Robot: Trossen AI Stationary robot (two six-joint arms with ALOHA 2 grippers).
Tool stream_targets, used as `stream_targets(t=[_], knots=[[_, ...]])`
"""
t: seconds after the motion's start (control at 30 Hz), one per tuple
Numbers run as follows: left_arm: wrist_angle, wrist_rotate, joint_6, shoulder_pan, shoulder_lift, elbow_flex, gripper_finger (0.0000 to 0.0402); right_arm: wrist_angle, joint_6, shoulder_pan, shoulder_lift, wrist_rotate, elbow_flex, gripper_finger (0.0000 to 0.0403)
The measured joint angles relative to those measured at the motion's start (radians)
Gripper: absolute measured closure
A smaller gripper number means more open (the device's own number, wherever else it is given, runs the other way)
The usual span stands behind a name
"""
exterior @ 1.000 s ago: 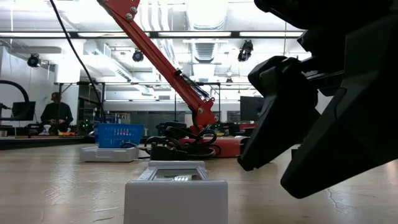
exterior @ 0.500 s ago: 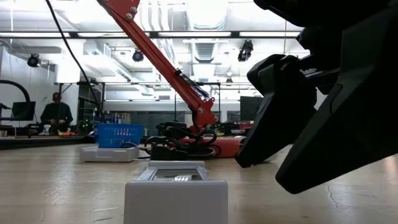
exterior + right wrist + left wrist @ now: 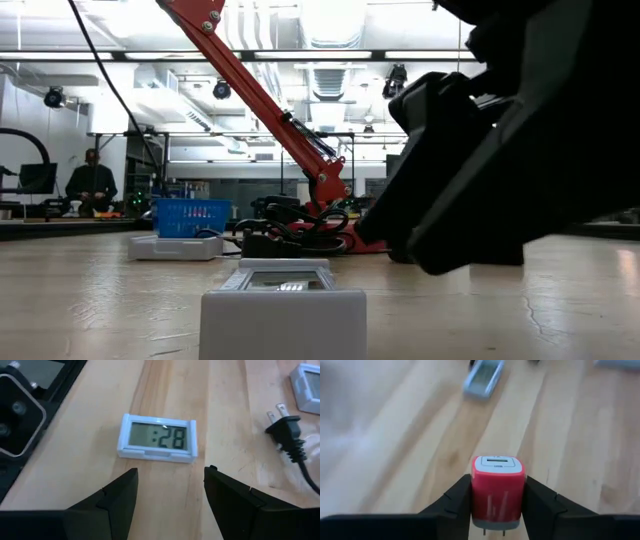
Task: Pick & Place Office items
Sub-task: Put the light pink charger adapter into the blue bin
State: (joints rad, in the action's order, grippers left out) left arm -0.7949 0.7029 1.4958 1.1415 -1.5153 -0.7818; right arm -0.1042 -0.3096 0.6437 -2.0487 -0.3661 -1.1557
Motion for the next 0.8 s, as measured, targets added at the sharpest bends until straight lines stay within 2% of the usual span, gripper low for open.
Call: stream_targets(t=[0.27,0.37,0.47,0.6,0.8], knots=[[0.062,0.371,-0.309,0.006,0.054,0.003,0.0271,-0.019,0.006,-0.007,0.000,-0.003,0.000,0.0179],[0.083,0.465,-0.386,0.005,0.086,0.003,0.0271,-0.027,0.007,-0.011,0.000,-0.003,0.000,0.0179],[0.189,0.531,-0.499,0.005,0.110,0.005,0.0271,-0.029,0.007,-0.015,0.000,-0.003,0.000,0.0179],[0.486,0.524,-0.762,-0.009,0.111,0.024,0.0271,-0.035,0.007,-0.019,0.000,-0.003,0.000,0.0179],[1.063,0.391,-1.174,-0.070,0.100,0.101,0.0271,-0.037,0.006,-0.018,0.000,-0.001,0.000,0.0179]])
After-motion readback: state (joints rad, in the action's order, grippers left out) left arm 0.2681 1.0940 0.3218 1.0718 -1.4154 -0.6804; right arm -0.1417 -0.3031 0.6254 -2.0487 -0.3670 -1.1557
